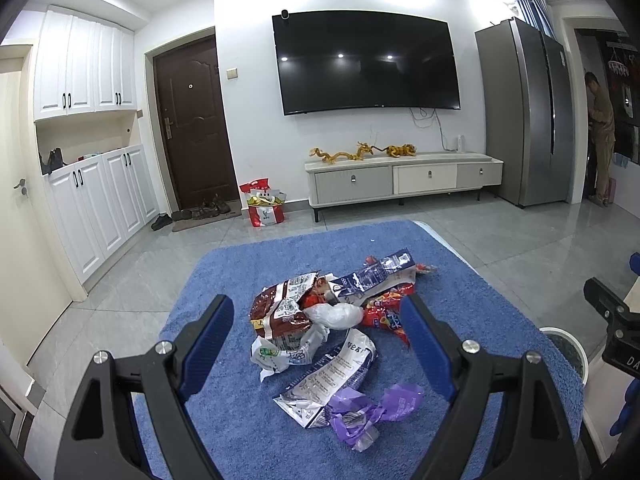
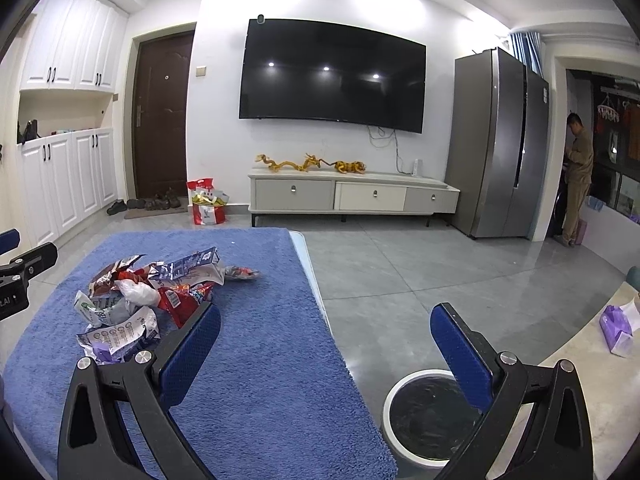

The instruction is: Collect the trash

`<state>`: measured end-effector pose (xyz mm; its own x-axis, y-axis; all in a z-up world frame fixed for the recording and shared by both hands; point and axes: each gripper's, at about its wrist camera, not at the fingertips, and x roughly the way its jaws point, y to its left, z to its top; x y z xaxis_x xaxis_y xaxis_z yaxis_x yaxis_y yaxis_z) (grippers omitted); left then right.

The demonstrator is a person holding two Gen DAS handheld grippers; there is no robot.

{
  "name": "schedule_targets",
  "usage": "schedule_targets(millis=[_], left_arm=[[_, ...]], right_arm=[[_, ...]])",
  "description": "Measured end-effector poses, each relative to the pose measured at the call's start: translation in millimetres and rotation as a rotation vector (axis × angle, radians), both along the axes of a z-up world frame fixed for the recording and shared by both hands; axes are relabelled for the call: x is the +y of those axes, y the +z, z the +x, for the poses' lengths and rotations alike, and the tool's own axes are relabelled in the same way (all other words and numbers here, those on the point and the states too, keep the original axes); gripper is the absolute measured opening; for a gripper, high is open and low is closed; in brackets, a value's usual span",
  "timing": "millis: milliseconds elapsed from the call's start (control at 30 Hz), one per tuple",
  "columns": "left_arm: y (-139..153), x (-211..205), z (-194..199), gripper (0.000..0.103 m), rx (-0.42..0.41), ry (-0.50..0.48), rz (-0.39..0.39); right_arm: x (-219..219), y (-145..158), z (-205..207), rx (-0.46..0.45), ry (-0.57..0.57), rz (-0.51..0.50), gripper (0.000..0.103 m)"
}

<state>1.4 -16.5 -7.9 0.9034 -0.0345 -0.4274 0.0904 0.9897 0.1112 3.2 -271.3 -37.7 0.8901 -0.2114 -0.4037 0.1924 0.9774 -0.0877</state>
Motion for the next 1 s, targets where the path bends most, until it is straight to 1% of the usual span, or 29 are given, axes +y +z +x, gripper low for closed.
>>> schedule_targets(millis=[667, 1000], left_arm=[[-1.8, 5.4, 1.0, 0.085, 0.001, -0.007, -0.018], [0.7, 10.1, 0.1, 0.085, 0.007, -0.019, -0.051]], right_arm=[[1.1, -1.8, 1.9, 0.013, -0.010, -0.011, 0.103], [2.0, -3.0, 1.8, 0.013, -0.016, -0.024, 0.103]])
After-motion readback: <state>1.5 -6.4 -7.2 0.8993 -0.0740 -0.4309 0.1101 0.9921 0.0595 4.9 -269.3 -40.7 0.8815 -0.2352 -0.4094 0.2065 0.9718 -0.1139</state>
